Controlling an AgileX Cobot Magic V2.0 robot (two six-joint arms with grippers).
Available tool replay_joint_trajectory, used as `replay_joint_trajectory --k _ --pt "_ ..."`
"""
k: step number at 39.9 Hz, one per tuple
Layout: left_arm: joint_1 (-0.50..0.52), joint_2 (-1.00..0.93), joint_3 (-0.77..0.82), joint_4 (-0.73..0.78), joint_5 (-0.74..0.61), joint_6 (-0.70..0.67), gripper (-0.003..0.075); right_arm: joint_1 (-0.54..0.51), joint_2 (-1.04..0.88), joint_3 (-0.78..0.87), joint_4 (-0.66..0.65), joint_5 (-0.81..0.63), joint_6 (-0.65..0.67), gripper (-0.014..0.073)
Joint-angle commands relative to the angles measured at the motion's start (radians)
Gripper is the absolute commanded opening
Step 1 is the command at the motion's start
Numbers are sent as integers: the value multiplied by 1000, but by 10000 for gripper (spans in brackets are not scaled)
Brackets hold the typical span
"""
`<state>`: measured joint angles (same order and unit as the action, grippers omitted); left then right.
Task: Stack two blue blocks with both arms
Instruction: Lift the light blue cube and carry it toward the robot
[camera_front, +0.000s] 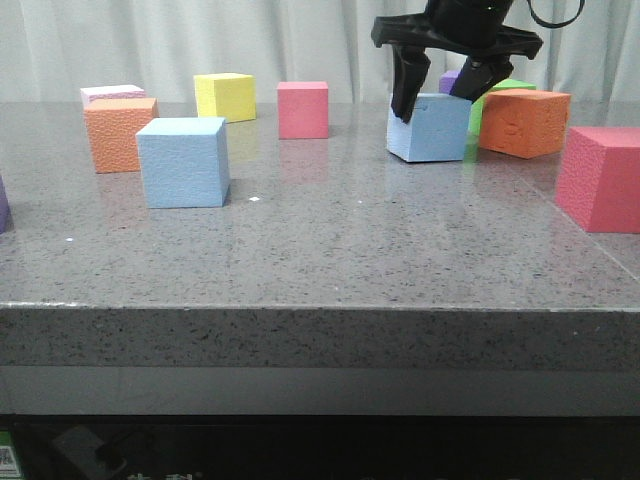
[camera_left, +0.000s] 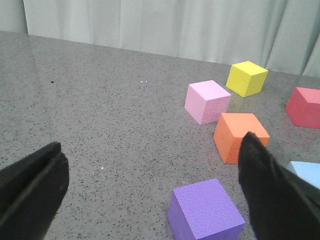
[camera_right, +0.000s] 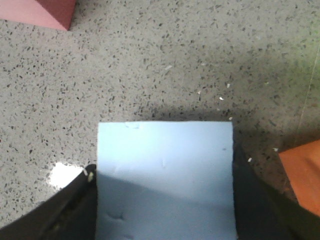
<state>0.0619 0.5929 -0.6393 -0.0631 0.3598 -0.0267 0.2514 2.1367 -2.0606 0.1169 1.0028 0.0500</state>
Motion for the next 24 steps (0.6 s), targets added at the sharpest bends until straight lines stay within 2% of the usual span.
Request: replay_joint_trajectory --k 1,9,16,24 --pt "-8 6 -37 -3 -81 1 673 -1 -70 -36 12 -22 -6 275" --pt "-8 6 -37 -3 -81 1 673 -1 -125 -37 22 -11 -6 276" --pt "-8 6 -37 -3 -81 1 673 8 -165 -35 133 38 -6 276" --pt "-8 6 -37 -3 -81 1 673 77 -168 -35 153 76 -6 276"
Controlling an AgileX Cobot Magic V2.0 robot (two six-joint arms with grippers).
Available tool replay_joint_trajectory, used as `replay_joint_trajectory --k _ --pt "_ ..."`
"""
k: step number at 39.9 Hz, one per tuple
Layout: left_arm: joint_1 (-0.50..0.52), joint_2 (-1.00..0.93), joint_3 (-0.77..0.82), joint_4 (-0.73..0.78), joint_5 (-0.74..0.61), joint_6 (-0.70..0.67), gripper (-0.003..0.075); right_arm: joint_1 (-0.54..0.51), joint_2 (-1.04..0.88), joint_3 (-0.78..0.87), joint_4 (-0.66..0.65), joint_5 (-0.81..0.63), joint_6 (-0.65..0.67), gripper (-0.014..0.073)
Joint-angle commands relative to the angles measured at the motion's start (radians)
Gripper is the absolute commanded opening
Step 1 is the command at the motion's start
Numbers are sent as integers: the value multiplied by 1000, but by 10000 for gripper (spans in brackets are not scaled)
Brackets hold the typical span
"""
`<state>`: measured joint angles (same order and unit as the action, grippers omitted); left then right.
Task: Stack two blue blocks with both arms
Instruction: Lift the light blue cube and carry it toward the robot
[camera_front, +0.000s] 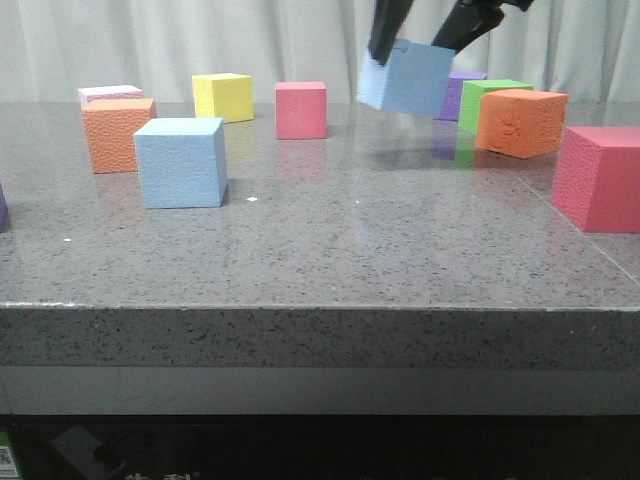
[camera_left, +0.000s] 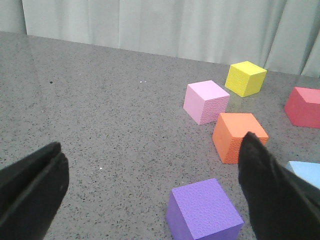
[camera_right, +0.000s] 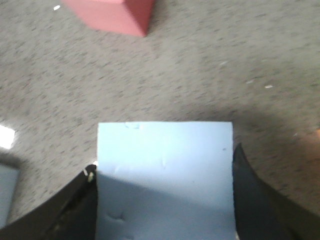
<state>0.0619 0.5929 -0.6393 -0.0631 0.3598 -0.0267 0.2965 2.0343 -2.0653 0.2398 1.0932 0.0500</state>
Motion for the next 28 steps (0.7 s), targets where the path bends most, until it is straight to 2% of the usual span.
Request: replay_joint_trajectory --k 1,7,14,28 --pt "-8 6 -37 -3 -81 1 673 43 -66 -30 30 -9 -7 276" --pt "-8 6 -37 -3 -81 1 673 120 -66 -30 16 20 -7 276" --pt "-8 6 -37 -3 -81 1 673 174 -63 -29 -63 49 17 276" --pt "-8 6 -37 -3 -81 1 673 183 -24 -28 -96 111 29 280"
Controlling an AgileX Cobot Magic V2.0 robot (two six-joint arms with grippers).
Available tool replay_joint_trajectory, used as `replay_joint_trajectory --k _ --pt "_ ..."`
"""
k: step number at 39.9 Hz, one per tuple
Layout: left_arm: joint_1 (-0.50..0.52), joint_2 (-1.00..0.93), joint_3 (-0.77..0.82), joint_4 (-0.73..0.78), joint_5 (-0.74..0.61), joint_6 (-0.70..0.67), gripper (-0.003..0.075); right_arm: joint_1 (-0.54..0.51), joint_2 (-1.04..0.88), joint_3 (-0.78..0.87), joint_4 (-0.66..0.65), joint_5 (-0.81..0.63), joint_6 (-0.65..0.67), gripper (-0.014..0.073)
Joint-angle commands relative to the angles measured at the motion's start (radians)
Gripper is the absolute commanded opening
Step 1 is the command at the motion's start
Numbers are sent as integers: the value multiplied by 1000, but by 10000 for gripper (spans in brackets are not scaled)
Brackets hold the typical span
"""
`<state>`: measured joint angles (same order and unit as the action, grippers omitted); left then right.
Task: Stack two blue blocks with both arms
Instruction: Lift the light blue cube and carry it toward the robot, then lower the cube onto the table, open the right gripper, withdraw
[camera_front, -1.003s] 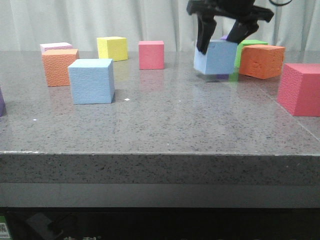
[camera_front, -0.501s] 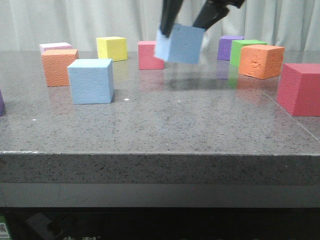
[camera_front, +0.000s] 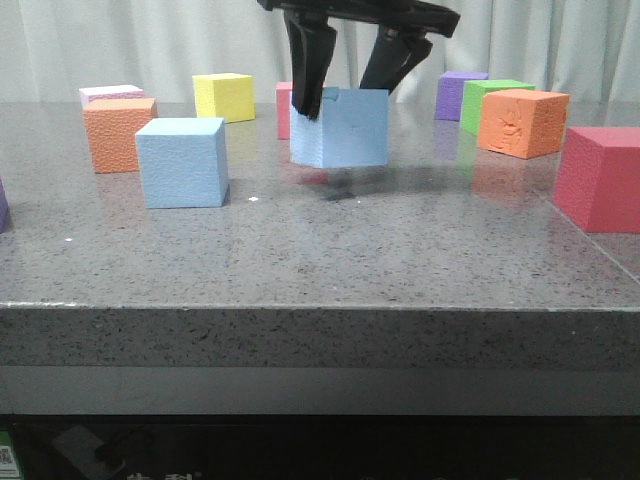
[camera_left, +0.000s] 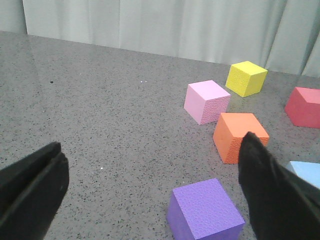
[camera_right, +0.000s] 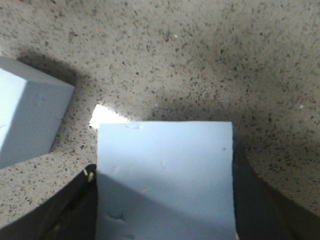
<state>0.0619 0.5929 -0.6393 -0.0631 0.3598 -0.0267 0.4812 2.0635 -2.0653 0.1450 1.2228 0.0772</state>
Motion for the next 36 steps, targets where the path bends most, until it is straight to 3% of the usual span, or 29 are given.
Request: replay_joint_trajectory --k 1,12,36 --pt "-8 6 -37 -3 -81 1 673 -2 -52 -28 -1 -19 2 284" --pt "-8 6 -37 -3 -81 1 673 -2 -46 -28 10 -12 2 479" --pt "-8 6 -37 -3 -81 1 673 -2 -51 -32 28 -20 2 644"
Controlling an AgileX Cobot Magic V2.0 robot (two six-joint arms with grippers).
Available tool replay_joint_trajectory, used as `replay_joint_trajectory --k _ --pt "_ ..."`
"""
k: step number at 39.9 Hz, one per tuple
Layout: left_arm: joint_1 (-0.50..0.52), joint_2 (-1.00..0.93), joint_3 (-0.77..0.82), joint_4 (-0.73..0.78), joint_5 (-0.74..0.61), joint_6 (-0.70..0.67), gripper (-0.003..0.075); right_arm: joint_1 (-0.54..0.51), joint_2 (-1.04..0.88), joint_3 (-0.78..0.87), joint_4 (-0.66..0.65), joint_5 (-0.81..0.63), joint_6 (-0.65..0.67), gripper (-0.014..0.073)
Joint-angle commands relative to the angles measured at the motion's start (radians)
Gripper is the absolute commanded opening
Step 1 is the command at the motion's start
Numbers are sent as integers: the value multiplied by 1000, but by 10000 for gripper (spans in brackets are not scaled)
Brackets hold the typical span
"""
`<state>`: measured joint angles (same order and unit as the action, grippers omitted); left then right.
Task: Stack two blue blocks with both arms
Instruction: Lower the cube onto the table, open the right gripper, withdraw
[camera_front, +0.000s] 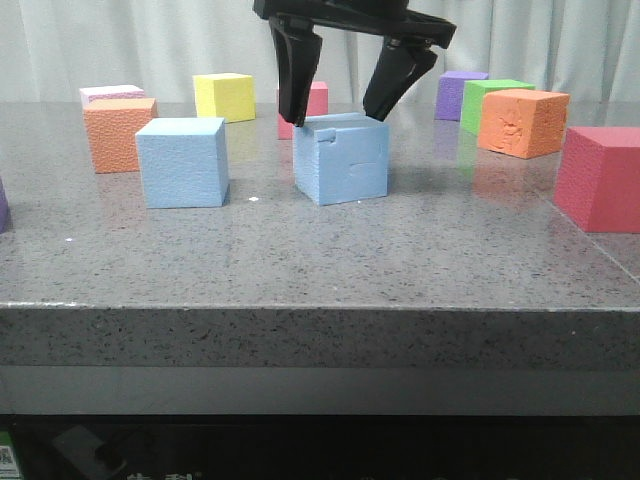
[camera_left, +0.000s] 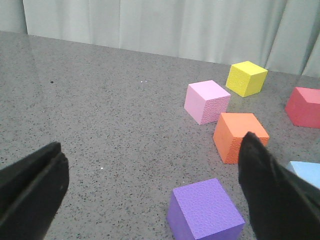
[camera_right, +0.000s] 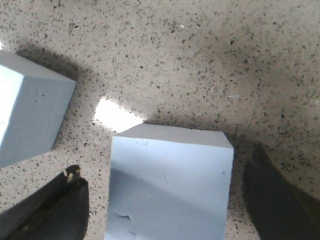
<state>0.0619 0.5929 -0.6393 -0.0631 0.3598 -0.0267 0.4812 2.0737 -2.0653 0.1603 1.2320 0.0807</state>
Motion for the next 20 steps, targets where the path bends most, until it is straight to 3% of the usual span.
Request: replay_joint_trajectory --k 1,13,17,20 --pt "-8 6 -37 -3 -81 1 673 -2 -64 -32 13 -33 -2 644" --pt "-8 6 -37 -3 -81 1 673 -2 -141 -54 13 -55 -2 612" --pt "-8 6 -37 -3 -81 1 673 -2 -146 -55 13 -57 -2 482" --pt "-8 6 -37 -3 -81 1 673 -2 -146 -55 13 -62 -2 339"
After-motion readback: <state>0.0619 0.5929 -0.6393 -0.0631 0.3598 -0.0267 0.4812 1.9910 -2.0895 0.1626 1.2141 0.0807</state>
